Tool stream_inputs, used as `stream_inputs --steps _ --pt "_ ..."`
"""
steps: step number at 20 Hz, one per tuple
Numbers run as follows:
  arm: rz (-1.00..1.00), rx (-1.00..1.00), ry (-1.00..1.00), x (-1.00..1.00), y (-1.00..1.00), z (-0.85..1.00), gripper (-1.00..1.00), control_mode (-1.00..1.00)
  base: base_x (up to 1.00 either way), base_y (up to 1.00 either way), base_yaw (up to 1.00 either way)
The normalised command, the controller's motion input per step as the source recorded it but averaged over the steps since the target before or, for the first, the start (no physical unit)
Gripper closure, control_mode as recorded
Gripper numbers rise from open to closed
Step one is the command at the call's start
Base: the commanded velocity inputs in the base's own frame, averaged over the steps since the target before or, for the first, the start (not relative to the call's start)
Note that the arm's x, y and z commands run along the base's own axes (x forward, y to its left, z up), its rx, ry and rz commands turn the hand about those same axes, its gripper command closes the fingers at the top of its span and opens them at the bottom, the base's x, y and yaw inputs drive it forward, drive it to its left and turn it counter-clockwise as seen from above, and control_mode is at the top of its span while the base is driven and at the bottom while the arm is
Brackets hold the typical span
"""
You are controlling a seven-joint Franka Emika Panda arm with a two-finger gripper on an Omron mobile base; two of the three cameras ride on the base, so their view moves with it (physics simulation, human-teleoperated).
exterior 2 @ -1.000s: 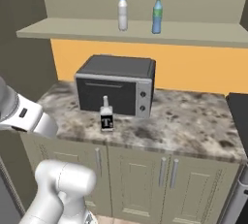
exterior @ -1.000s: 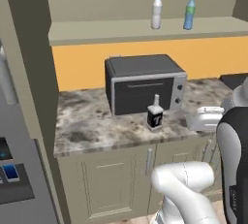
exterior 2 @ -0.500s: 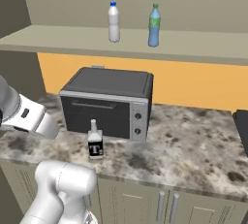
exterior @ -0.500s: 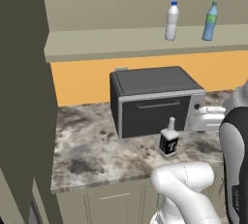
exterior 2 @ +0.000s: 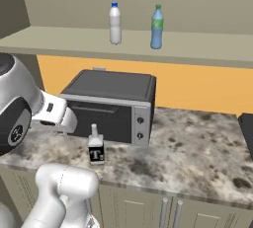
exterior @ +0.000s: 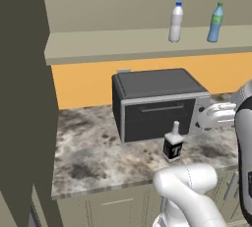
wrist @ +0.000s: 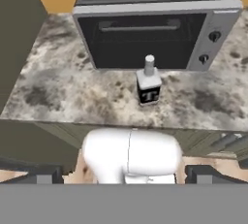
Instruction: Sort all alcoholic drinks to one cabinet, and non-alcoholic drinks to the other.
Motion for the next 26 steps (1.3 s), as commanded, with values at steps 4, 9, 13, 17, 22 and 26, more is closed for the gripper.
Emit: stream_inputs --steps 4,9,13,17,22,26 --pt "0.48 0.01 -0.08 0.26 -0.14 -0.31 -1.0 -1.0 0.0 0.0 0.0" --pt "0.49 0.02 -0.12 0.42 -0.13 -0.4 -1.0 -1.0 0.0 0.0 0.0" --pt "0.44 0.09 -0.1 0.48 -0.12 -0.36 -1.0 -1.0 0.0 0.0 0.0" --pt "0.28 0.09 -0.09 0.27 -0.02 -0.39 -1.0 -1.0 0.0 0.0 0.0" --pt "0.14 0.12 -0.04 0.17 0.0 -0.45 -1.0 -1.0 0.0 0.0 0.0" --pt "0.04 0.18 0.0 0.34 0.0 -0.27 -1.0 -1.0 0.0 0.0 0.0"
